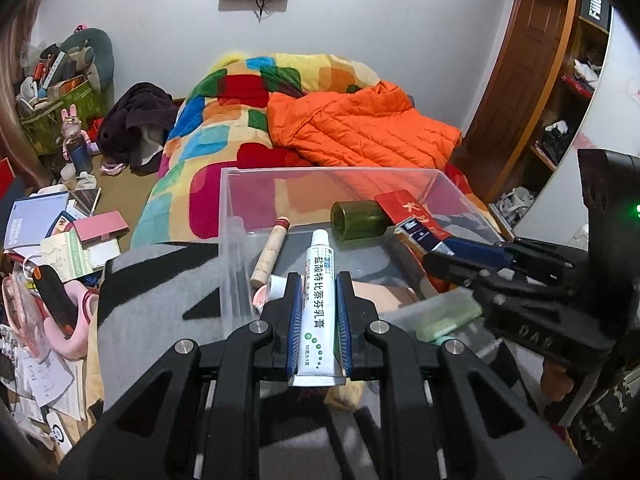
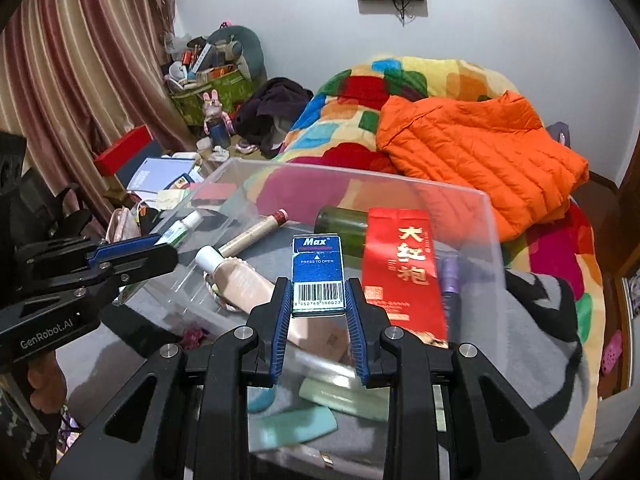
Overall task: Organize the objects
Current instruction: 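Carry the toothpaste tube and Max box into the clear box and open both tools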
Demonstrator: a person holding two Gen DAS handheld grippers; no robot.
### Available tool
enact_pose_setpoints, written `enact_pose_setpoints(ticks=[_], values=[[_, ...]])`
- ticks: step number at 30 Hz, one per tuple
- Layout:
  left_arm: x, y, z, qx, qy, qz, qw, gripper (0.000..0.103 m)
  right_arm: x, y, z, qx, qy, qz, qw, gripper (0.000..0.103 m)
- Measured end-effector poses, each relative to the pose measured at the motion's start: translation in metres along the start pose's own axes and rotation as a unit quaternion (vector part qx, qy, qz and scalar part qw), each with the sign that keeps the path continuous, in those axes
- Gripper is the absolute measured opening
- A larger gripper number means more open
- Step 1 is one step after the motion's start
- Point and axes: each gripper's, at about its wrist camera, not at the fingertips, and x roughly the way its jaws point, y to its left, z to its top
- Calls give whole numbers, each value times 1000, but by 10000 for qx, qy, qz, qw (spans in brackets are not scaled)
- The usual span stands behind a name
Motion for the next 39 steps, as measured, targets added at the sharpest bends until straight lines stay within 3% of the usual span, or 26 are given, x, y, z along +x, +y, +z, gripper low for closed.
enact_pose_setpoints(ticks=[6,12,18,30,39], values=[[16,-2,4,80,229,-6,9997,16,13,7,1,-94,175,-72,9998,25],[11,-8,1,183,160,38,9997,16,9,10,2,-224,193,-127,9995,25],[-4,-11,0,249,65,5,9997,17,-8,15,-1,-285,118,78,9995,26],[-50,-16,-17,410,-372,53,9985,45,-61,9,-22,-427,-260,133,9987,47],[-37,-15,-58,487,110,49,9987,50,-50,-12,-61,-499,210,86,9985,54]])
